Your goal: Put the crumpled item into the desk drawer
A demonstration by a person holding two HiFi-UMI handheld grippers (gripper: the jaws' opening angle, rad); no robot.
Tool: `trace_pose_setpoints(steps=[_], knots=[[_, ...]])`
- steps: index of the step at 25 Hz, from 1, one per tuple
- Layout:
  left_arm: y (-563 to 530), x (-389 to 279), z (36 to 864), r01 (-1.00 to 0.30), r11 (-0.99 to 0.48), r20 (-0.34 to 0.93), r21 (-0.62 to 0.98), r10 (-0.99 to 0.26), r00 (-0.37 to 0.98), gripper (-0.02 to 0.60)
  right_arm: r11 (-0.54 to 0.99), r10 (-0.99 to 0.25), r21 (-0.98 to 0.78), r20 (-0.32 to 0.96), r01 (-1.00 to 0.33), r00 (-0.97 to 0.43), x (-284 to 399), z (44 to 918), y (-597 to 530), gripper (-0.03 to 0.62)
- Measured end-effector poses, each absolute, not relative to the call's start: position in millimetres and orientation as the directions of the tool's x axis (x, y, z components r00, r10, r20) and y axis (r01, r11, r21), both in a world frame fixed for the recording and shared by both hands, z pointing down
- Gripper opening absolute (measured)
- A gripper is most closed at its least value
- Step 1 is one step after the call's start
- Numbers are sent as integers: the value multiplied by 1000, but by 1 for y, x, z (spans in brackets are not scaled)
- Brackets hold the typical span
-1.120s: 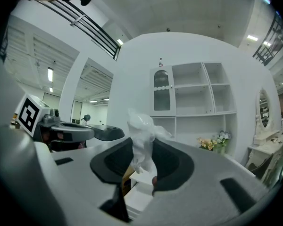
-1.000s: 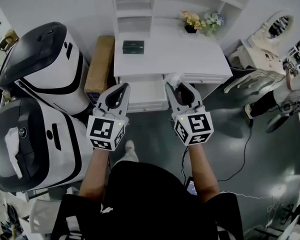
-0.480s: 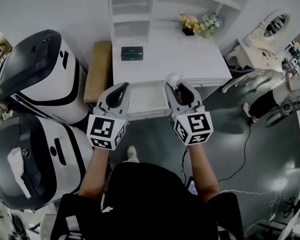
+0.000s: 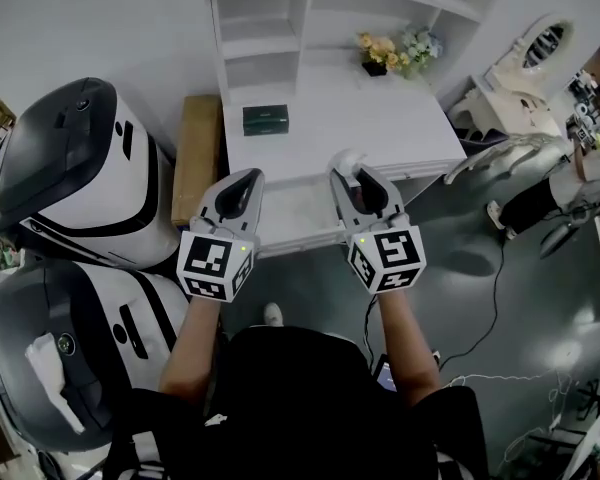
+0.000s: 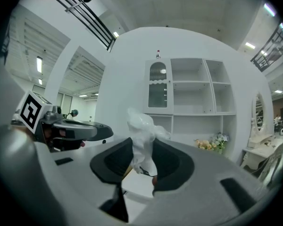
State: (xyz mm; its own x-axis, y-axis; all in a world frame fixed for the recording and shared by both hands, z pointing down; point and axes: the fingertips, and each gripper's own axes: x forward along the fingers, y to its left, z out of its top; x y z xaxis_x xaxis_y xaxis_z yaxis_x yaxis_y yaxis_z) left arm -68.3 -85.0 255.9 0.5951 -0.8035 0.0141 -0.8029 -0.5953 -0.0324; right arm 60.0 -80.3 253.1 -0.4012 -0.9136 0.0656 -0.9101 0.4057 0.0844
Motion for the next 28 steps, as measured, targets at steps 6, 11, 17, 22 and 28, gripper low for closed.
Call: trace_pose_setpoints(steps=[6,11,17,22,28], knots=[[-107,-74,279,-790,-613,47,-6,-789,612,6,384,-922,87,90,-919,-377,55,269,-95,121],[-118,-74,290,-788,-616,59,15,-786,615,6,381,-922,82,114,-921,-371,53,282,-107,120],[-126,-68,300,-778,-628,76,21,-775,627,6,374,-923,85,132,-923,-362,54,292,-117,121],[-137,-59,308,-773,-634,95,21,-768,633,6,373,-923,79,137,-925,-360,61,296,-130,121],[-161,-55,318,-781,-624,121,30,-774,622,6,391,-912,62,159,-918,-377,64,309,-156,121]])
